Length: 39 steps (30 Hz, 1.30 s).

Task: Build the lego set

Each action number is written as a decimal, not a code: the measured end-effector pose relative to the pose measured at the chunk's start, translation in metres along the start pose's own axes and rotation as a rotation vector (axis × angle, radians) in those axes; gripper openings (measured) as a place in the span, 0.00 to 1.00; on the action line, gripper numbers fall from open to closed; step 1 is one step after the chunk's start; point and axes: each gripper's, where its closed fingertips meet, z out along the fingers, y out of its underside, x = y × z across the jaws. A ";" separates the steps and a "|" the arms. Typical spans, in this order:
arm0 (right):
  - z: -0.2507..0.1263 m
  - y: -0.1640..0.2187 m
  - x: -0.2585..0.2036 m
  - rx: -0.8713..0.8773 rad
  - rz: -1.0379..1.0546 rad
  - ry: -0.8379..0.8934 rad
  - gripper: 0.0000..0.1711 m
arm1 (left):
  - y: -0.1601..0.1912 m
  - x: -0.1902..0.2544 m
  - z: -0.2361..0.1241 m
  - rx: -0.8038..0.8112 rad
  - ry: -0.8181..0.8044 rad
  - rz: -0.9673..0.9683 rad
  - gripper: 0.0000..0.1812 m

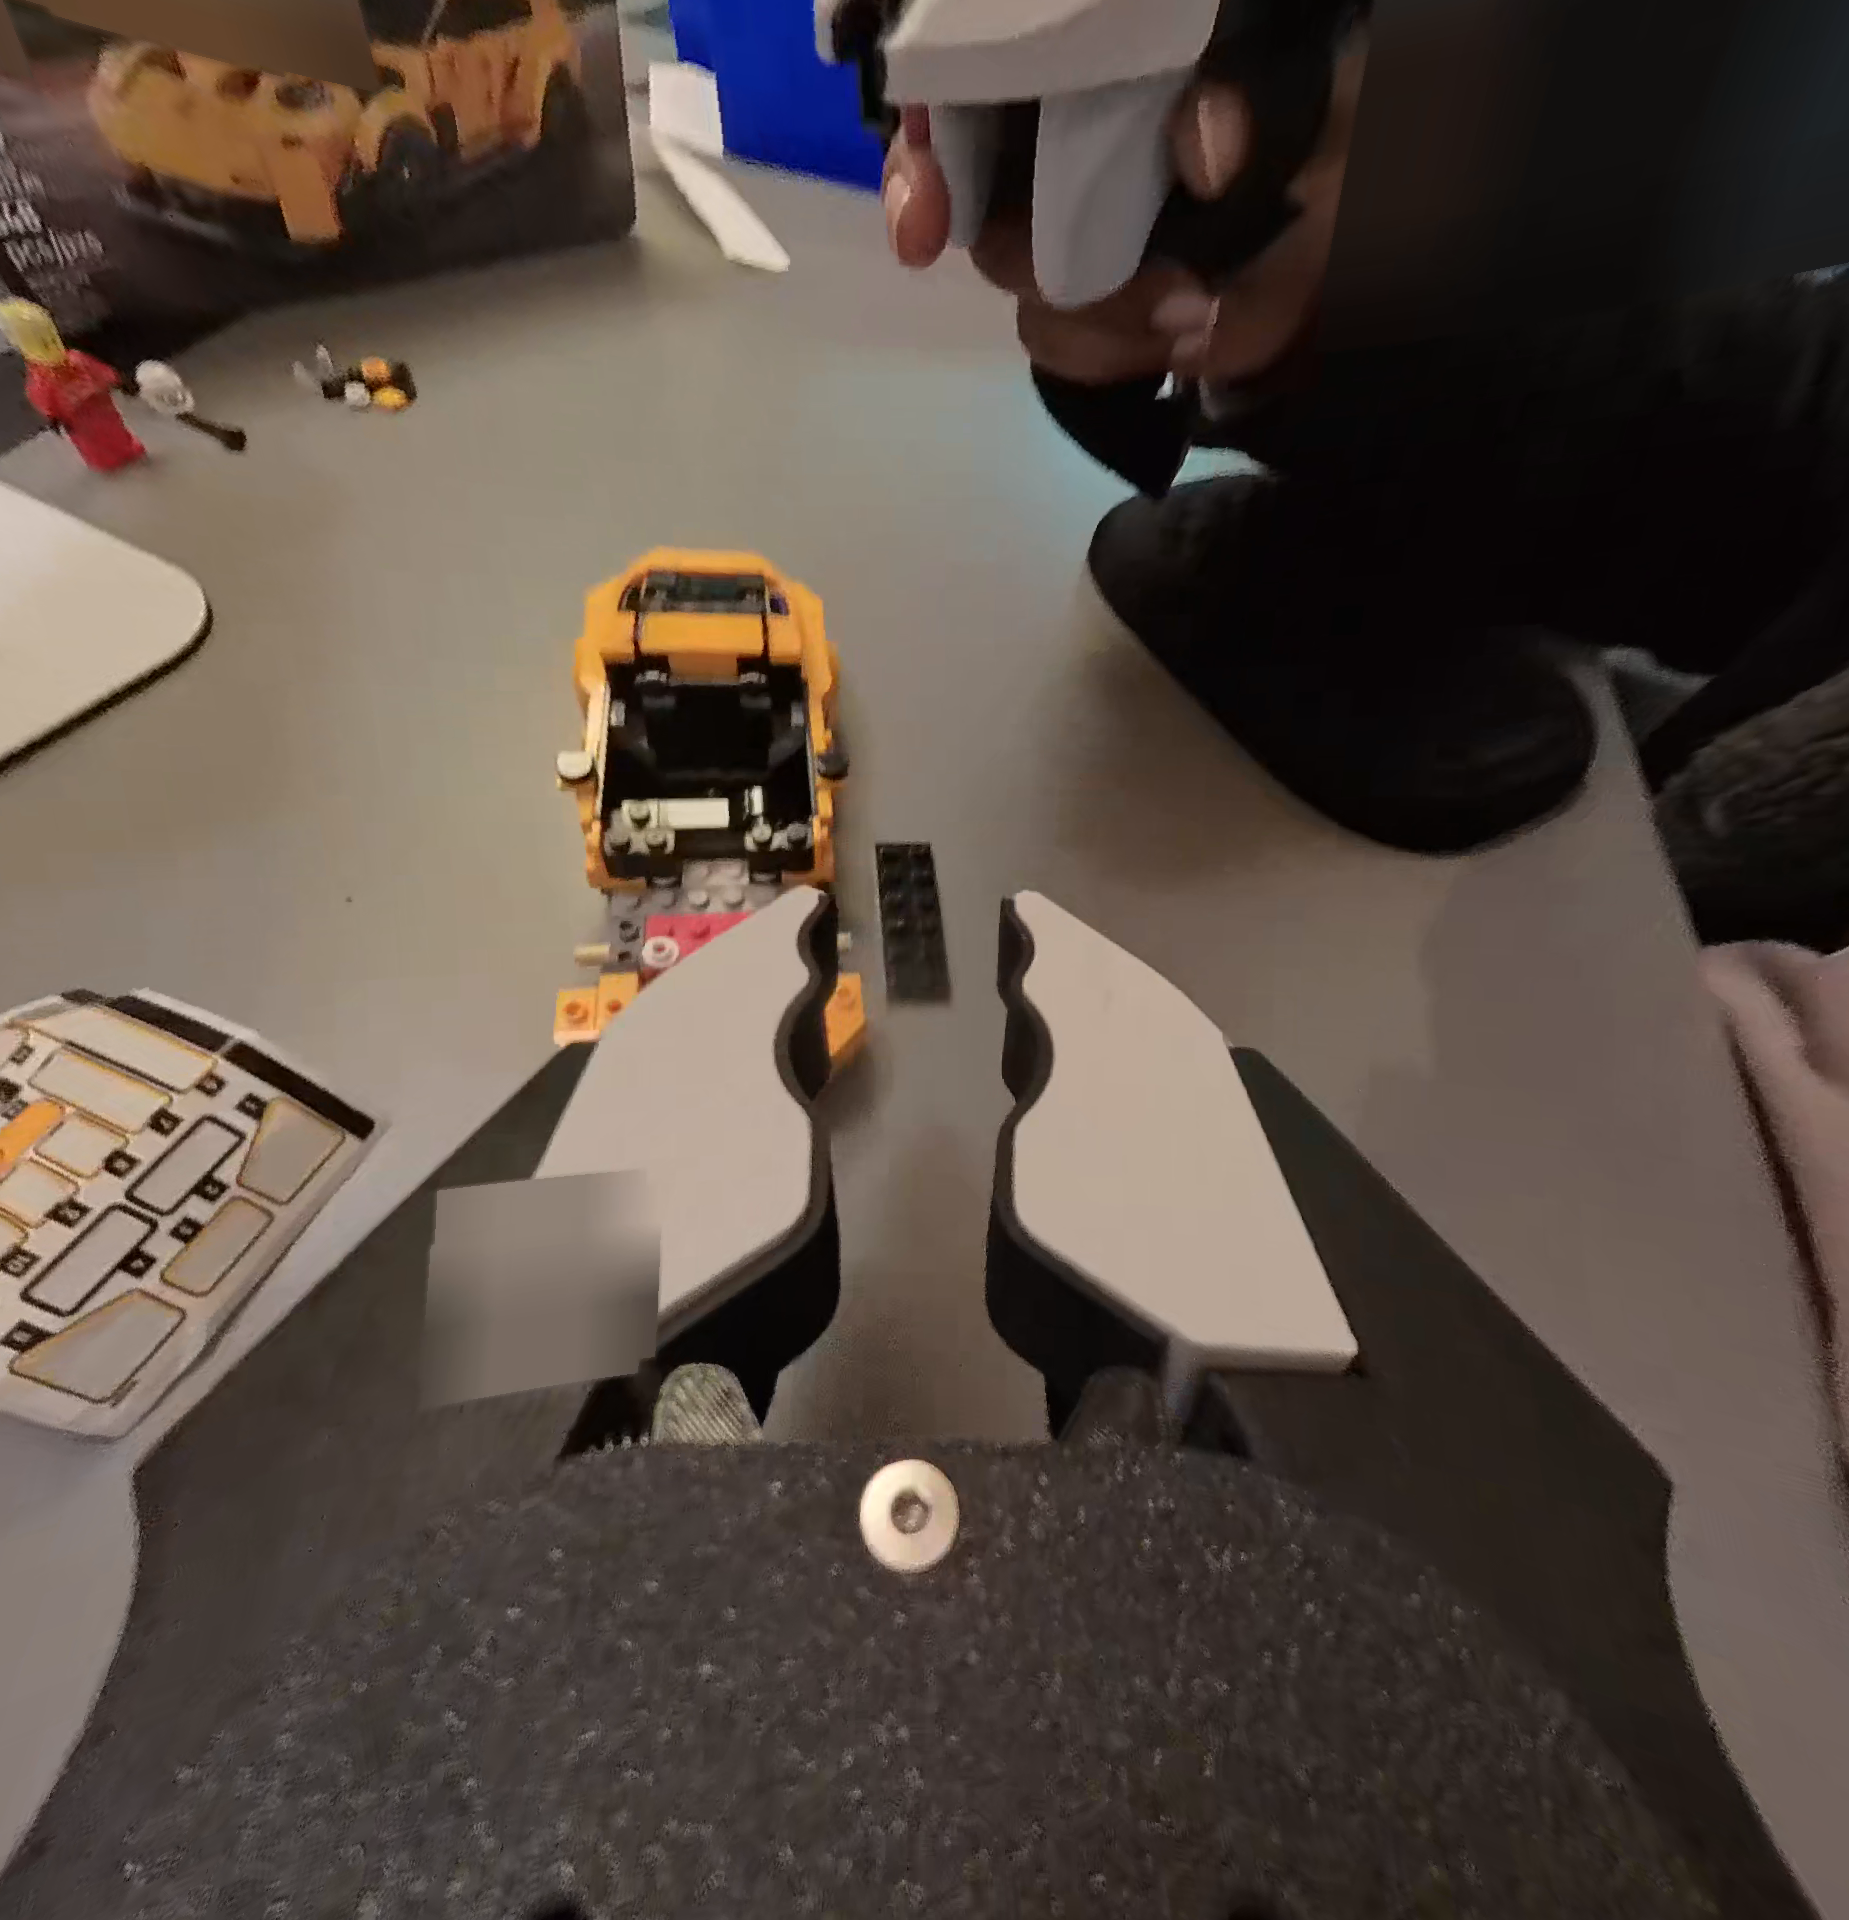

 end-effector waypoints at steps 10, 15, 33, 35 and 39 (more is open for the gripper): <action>0.004 0.025 0.004 -0.064 0.024 -0.019 0.04 | 0.032 0.003 0.020 -0.180 -0.029 0.073 0.18; 0.015 0.037 -0.011 -0.084 0.056 -0.070 0.04 | 0.032 0.004 0.020 -0.192 -0.031 0.088 0.19; 0.018 0.044 -0.013 -0.102 0.075 -0.079 0.04 | 0.036 -0.004 0.019 -0.225 -0.105 0.144 0.21; 0.019 0.045 -0.012 -0.103 0.074 -0.074 0.04 | 0.036 -0.007 0.020 -0.221 -0.122 0.152 0.28; 0.018 0.044 -0.011 -0.100 0.076 -0.067 0.04 | 0.036 0.006 0.021 -0.227 -0.067 0.179 0.24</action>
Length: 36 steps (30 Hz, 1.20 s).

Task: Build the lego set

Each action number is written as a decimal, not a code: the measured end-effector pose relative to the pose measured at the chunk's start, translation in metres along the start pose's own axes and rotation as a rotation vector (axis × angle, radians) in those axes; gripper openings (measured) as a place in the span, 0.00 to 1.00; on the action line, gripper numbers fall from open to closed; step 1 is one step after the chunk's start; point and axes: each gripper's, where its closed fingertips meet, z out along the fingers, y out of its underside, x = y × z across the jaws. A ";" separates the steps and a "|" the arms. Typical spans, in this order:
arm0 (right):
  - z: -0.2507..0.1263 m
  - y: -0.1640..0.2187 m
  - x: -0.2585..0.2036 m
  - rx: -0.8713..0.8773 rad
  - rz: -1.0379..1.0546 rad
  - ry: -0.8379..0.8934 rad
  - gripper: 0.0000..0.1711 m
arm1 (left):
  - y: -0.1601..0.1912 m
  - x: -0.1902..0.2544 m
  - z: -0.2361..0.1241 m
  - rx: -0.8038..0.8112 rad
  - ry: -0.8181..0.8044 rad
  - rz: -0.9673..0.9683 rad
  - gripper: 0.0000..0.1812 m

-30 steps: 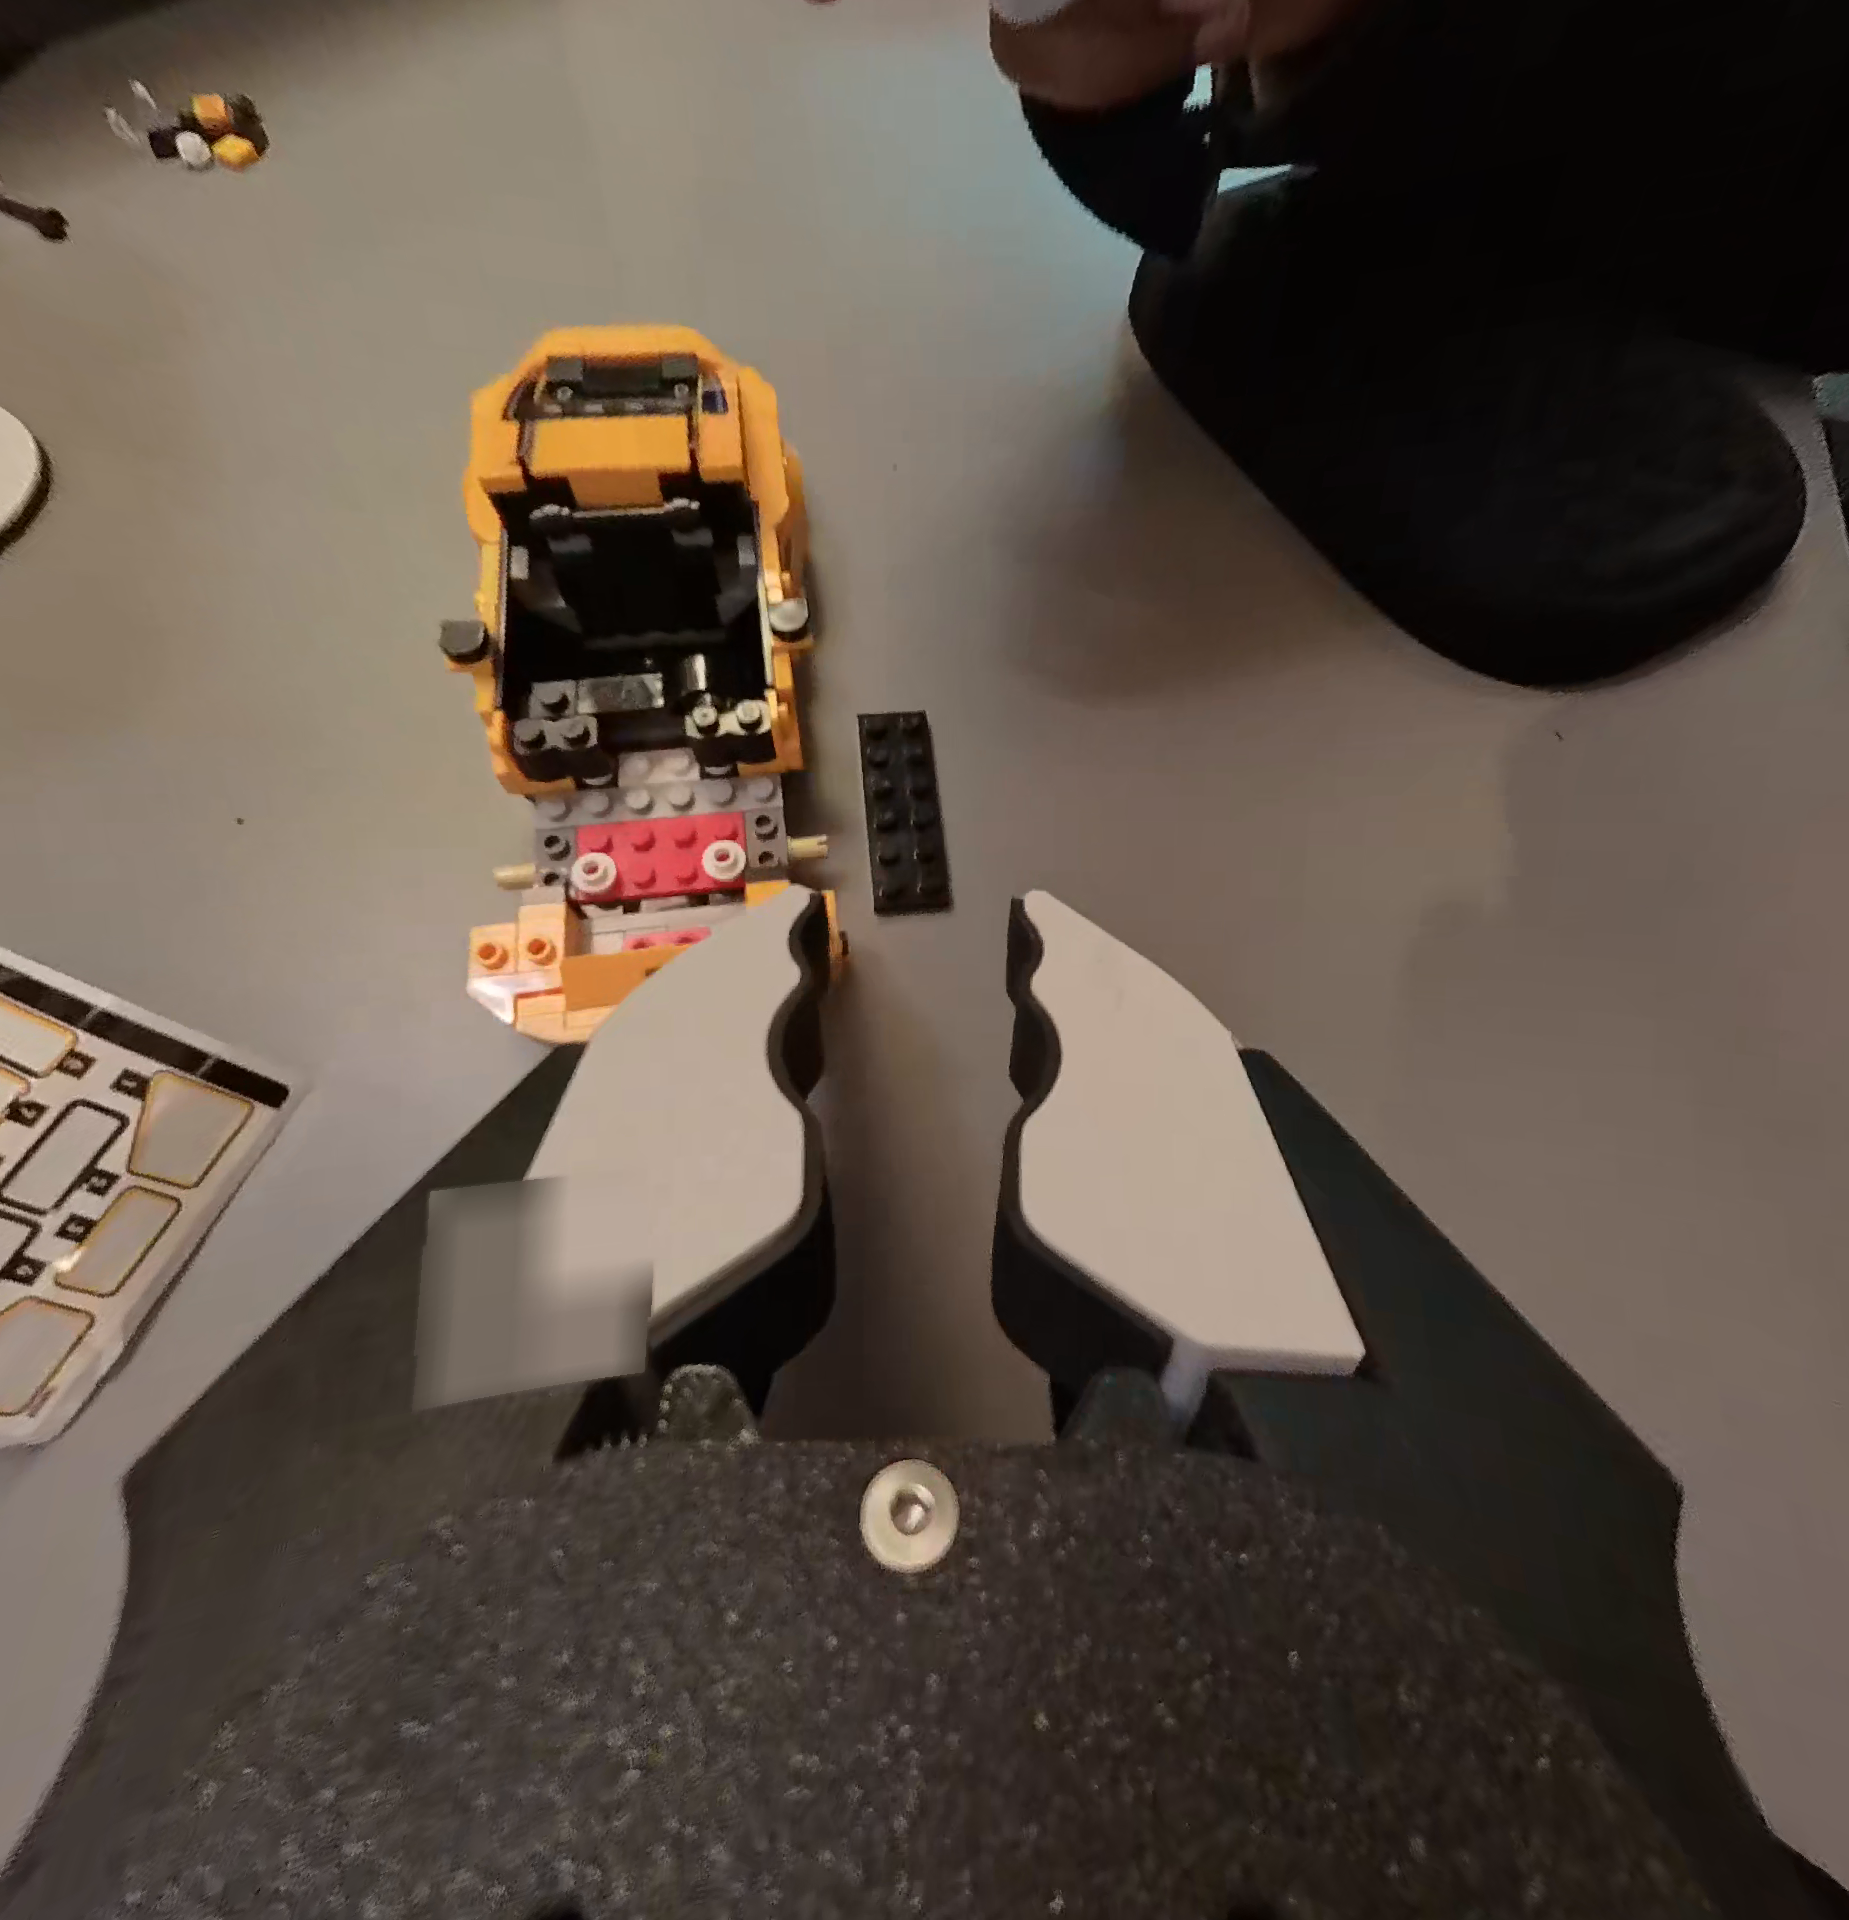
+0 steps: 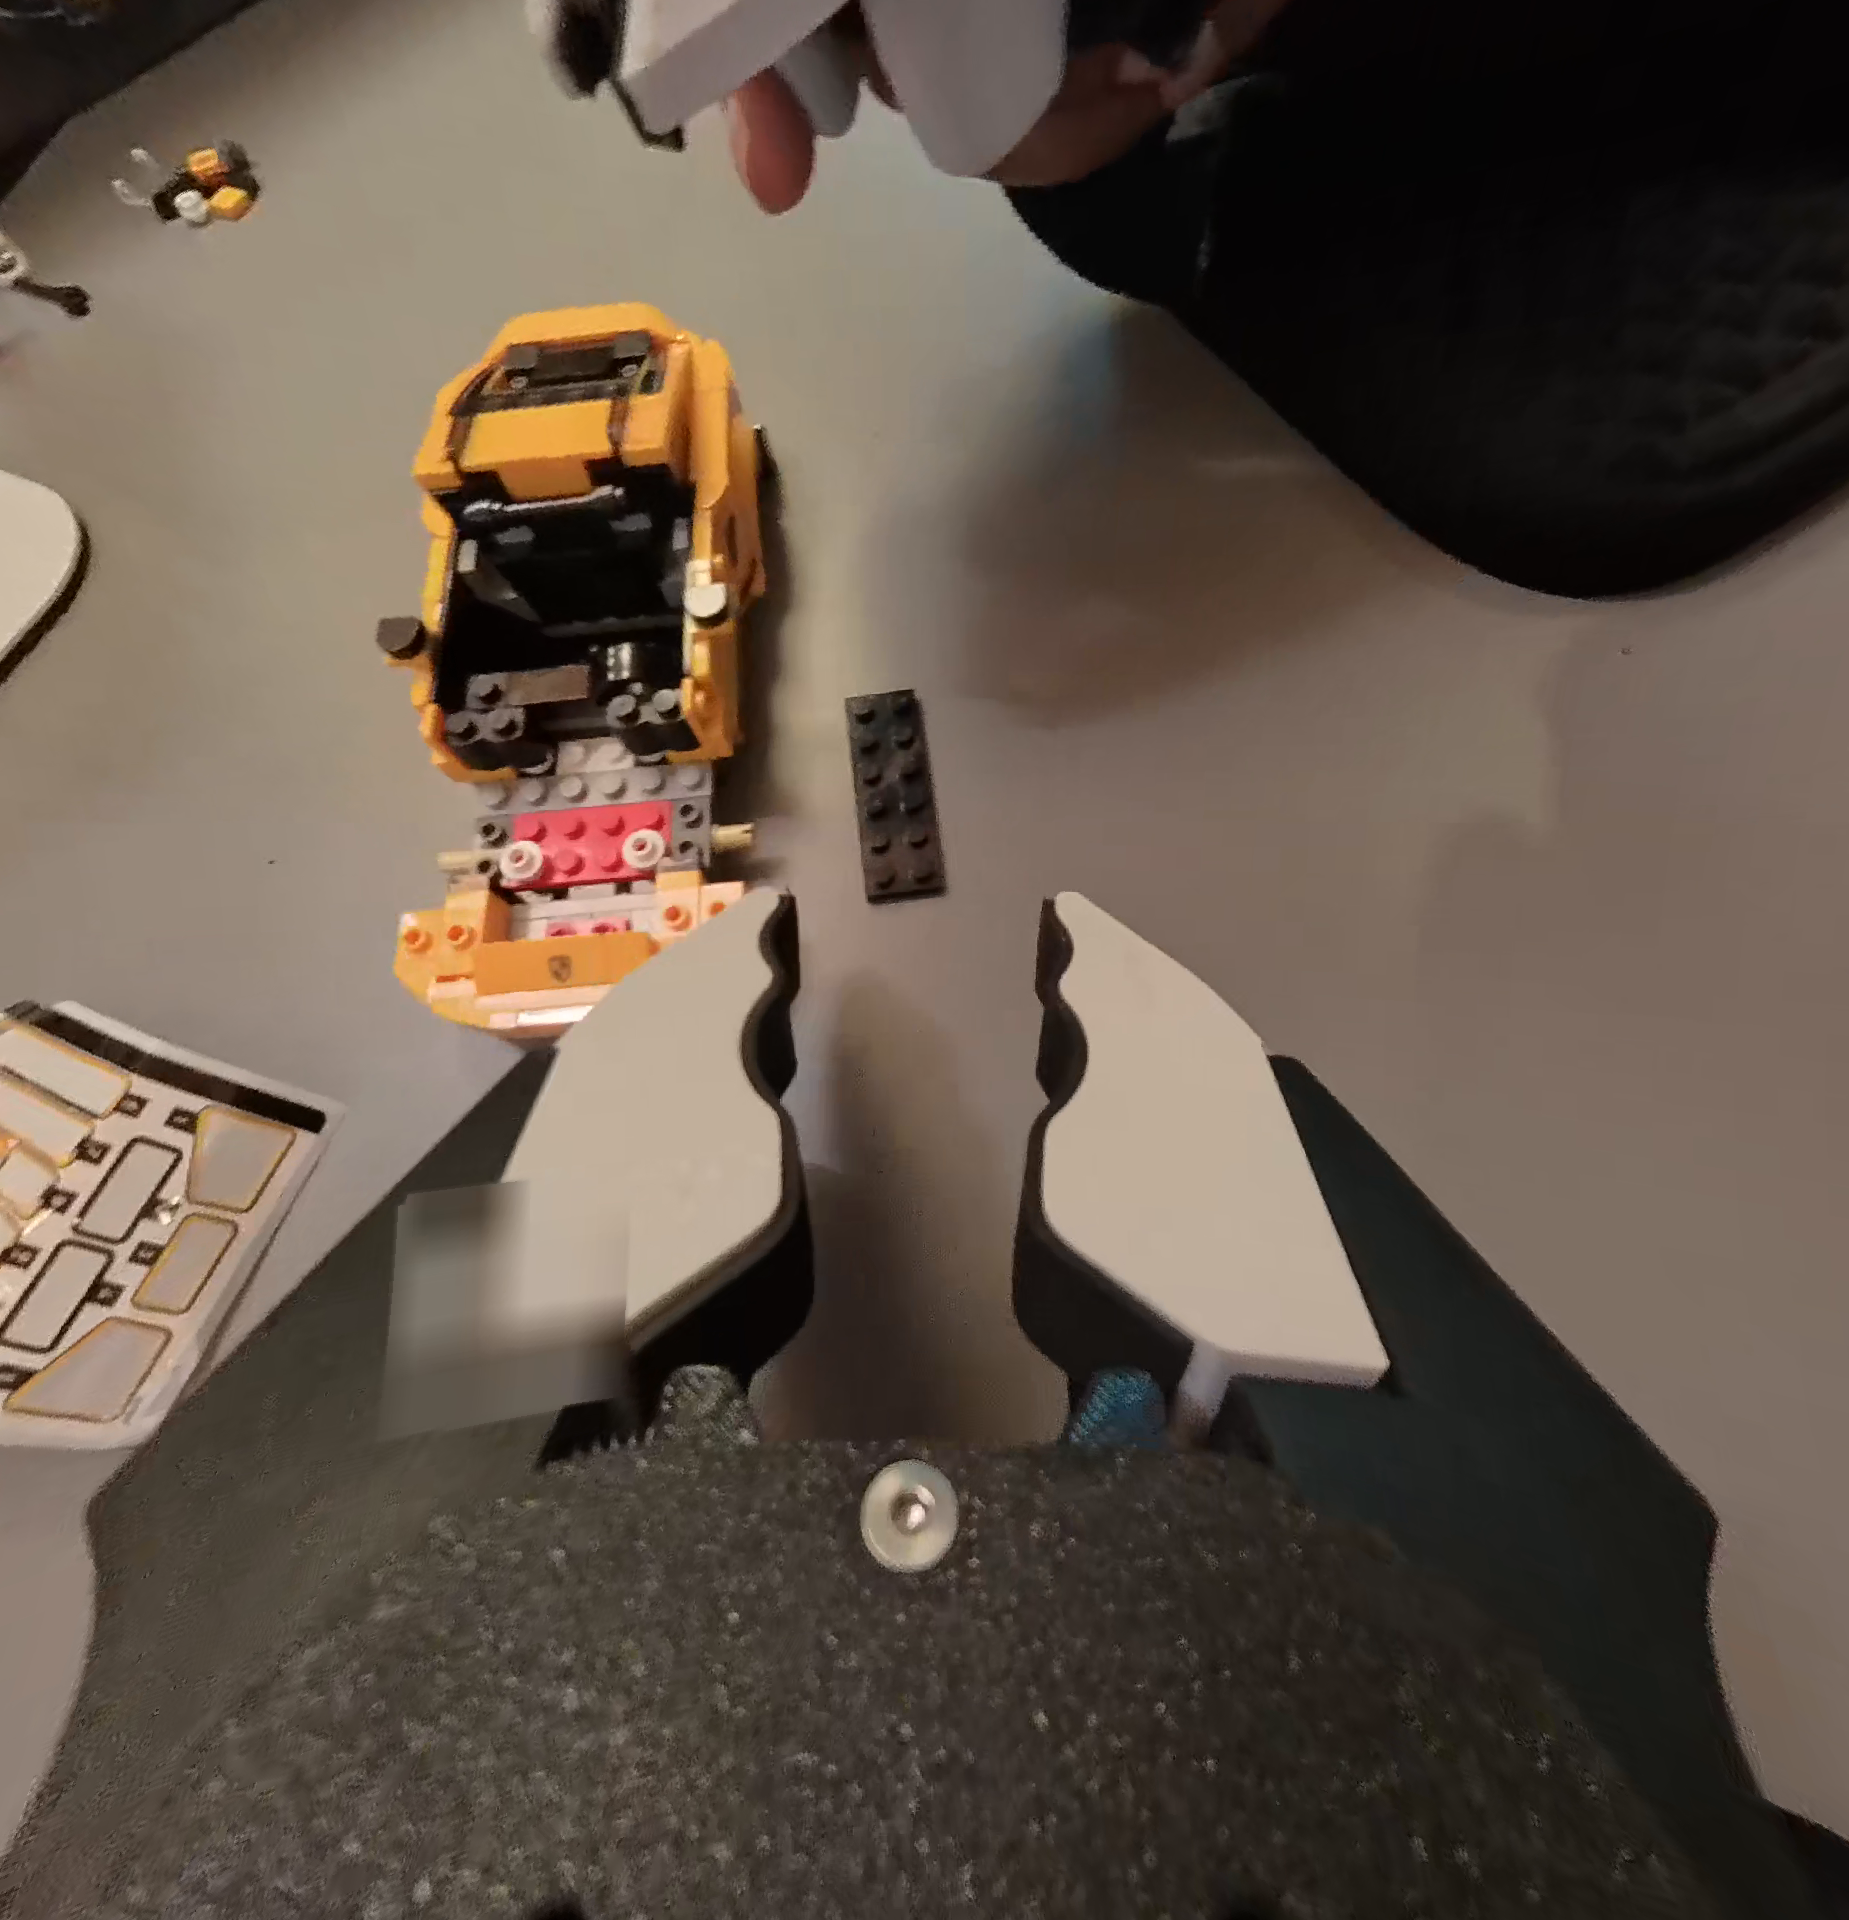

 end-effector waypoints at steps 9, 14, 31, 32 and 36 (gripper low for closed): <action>0.005 0.009 -0.005 -0.046 -0.007 -0.031 0.04 | 0.003 0.003 0.022 -0.084 0.003 0.008 0.23; 0.007 0.015 -0.009 -0.082 -0.015 -0.048 0.04 | 0.002 -0.001 0.027 -0.145 -0.023 -0.061 0.09; -0.002 0.086 -0.071 -0.676 -0.064 -0.126 0.04 | -0.001 0.069 0.005 -0.144 0.150 -0.274 0.18; 0.000 0.088 -0.070 -0.690 -0.076 -0.118 0.04 | 0.001 0.062 0.003 -0.150 0.149 -0.260 0.18; 0.007 0.093 -0.067 -0.741 -0.083 -0.109 0.04 | 0.004 0.042 0.002 -0.134 0.167 -0.196 0.16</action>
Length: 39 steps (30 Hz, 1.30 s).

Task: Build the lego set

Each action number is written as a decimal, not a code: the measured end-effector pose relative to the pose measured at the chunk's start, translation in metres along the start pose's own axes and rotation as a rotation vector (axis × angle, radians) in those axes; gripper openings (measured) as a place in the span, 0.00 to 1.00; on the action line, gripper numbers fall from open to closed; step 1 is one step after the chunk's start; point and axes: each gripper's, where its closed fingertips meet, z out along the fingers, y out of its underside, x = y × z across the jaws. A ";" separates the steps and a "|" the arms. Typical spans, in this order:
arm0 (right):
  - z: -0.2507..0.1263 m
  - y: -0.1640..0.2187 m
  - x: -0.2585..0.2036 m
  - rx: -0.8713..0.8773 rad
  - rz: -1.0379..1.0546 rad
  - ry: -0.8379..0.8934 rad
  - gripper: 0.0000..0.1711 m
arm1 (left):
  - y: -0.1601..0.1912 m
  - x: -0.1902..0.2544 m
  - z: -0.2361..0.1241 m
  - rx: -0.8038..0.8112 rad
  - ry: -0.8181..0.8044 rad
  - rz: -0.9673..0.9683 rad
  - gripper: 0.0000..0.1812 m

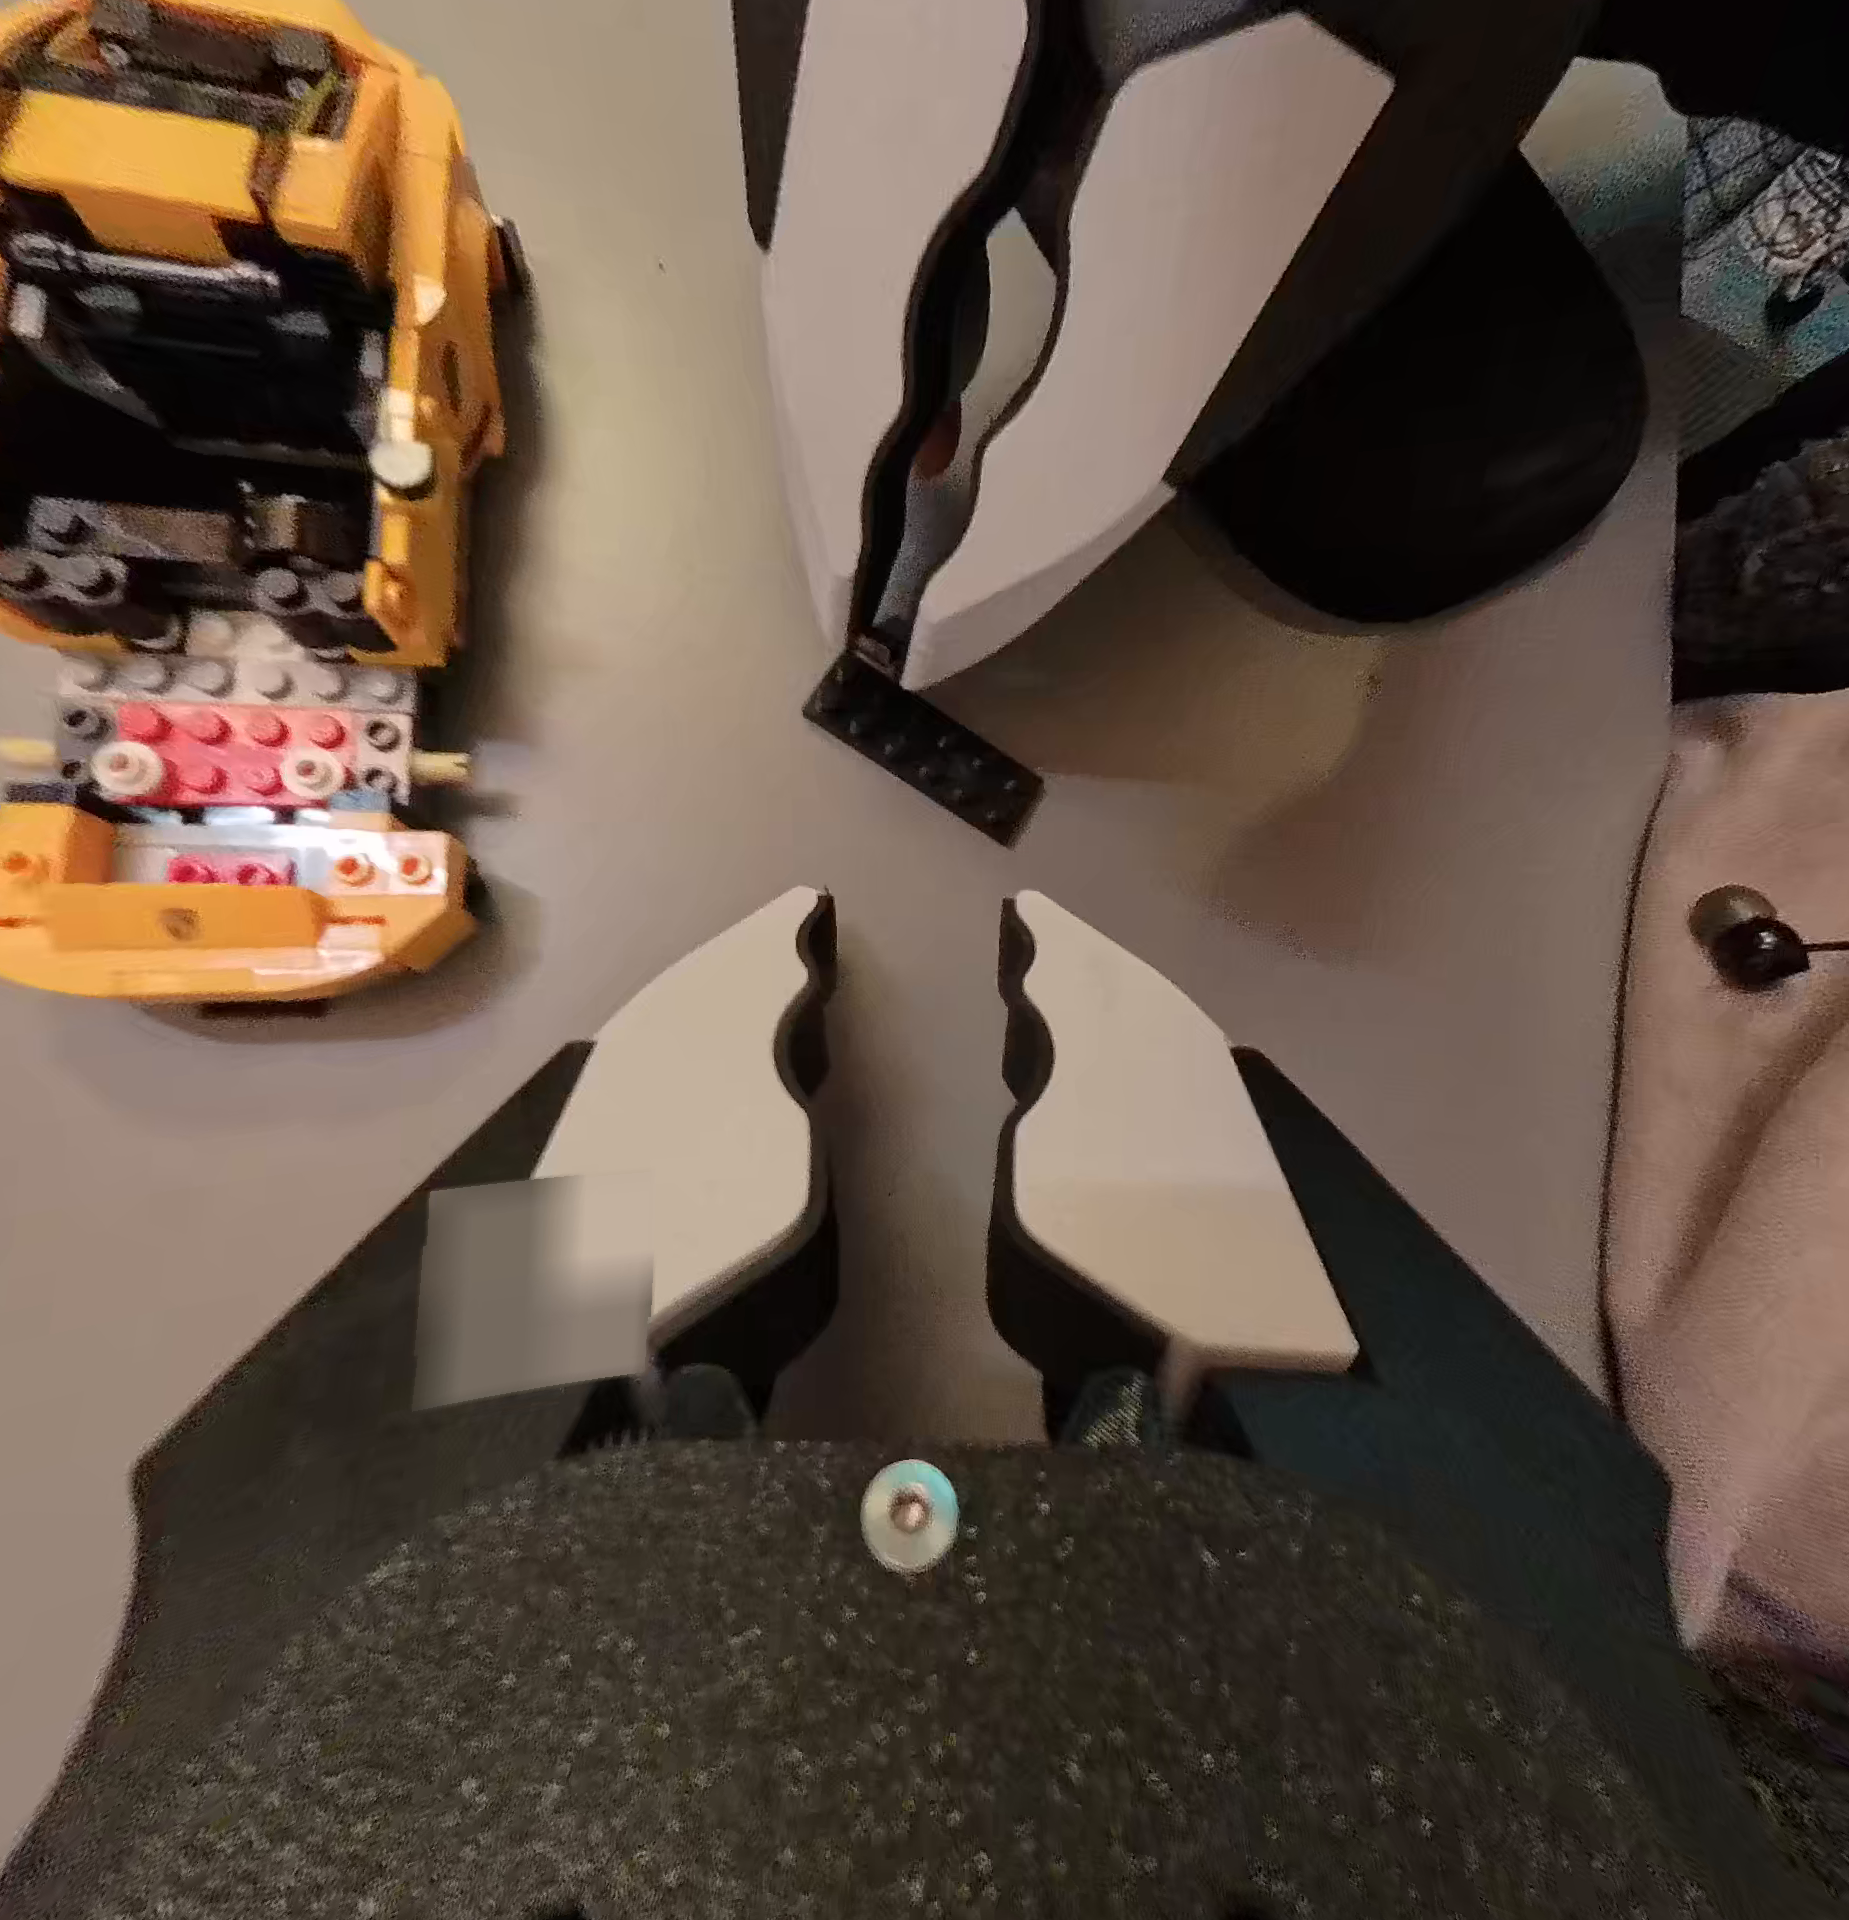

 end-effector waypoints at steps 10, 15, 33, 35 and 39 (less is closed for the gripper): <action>0.009 -0.002 0.004 -0.054 0.064 -0.041 0.05 | -0.006 0.001 -0.002 0.140 0.099 -0.013 0.14; 0.010 -0.001 0.005 -0.058 0.076 -0.051 0.05 | -0.004 0.002 -0.001 0.133 0.097 -0.004 0.14; 0.006 -0.008 -0.001 0.005 0.070 -0.144 0.06 | -0.004 0.002 -0.001 0.139 0.122 -0.022 0.14; 0.006 -0.008 0.000 0.010 0.081 -0.149 0.06 | -0.004 0.002 -0.001 0.140 0.123 -0.023 0.14; 0.006 -0.008 0.000 0.008 0.094 -0.162 0.04 | -0.004 0.002 -0.001 0.140 0.123 -0.023 0.14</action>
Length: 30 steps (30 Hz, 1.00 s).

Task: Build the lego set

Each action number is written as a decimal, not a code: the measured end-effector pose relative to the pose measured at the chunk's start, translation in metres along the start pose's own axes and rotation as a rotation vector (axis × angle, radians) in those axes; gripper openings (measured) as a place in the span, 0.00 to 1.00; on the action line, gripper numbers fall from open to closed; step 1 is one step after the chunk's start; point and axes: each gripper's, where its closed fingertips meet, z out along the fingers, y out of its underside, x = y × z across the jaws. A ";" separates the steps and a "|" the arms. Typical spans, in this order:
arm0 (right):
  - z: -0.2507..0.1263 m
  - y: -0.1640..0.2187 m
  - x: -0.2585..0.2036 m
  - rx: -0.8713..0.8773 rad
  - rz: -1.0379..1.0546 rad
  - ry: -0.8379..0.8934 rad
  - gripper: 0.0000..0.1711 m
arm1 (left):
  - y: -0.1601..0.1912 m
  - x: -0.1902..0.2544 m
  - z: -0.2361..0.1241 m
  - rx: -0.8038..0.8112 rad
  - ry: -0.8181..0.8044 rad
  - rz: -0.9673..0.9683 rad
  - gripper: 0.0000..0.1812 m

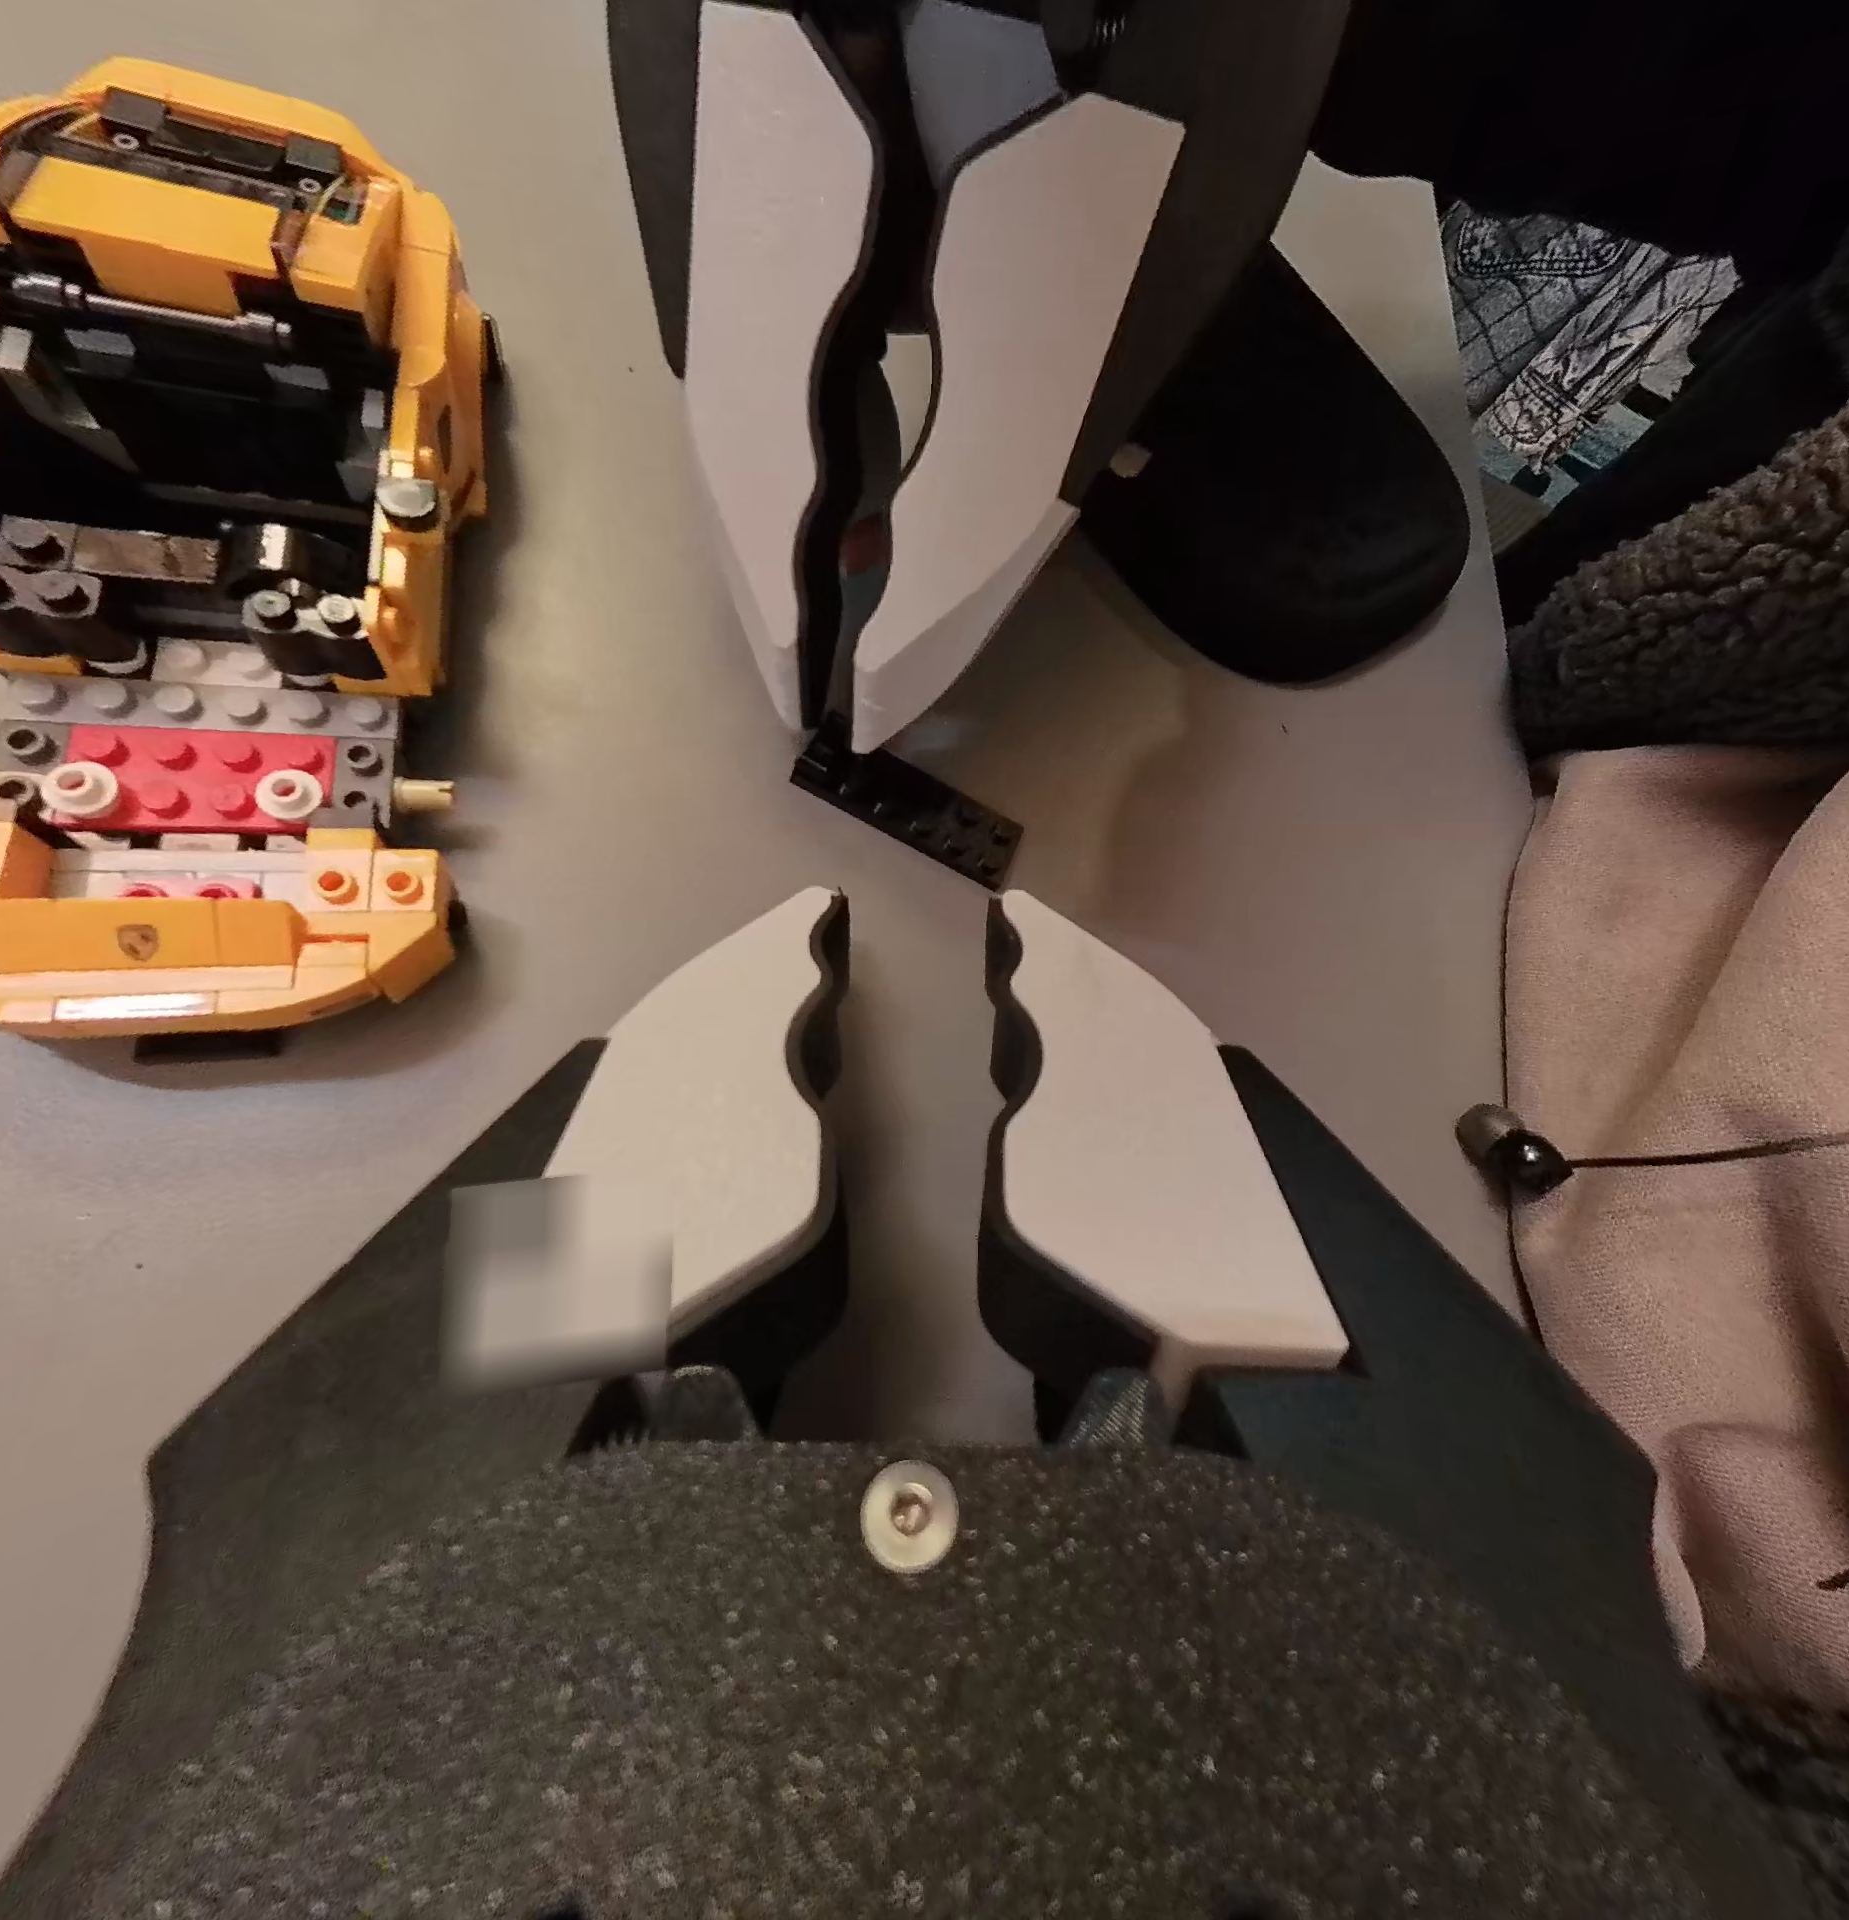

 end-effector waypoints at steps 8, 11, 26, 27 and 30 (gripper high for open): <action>0.003 0.003 0.002 -0.061 -0.018 0.032 0.03 | 0.000 0.000 0.000 0.001 -0.001 0.001 0.14; 0.003 0.004 0.002 -0.102 -0.050 0.064 0.03 | 0.000 0.000 0.000 0.000 -0.003 0.003 0.13; 0.005 0.007 0.003 -0.339 -0.273 0.168 0.03 | 0.000 -0.001 -0.001 0.005 -0.032 0.023 0.12; 0.005 0.007 0.002 -0.349 -0.290 0.169 0.03 | 0.000 -0.001 -0.001 0.004 -0.033 0.025 0.12; 0.005 0.007 0.002 -0.364 -0.307 0.162 0.03 | 0.000 -0.001 -0.001 0.003 -0.038 0.031 0.12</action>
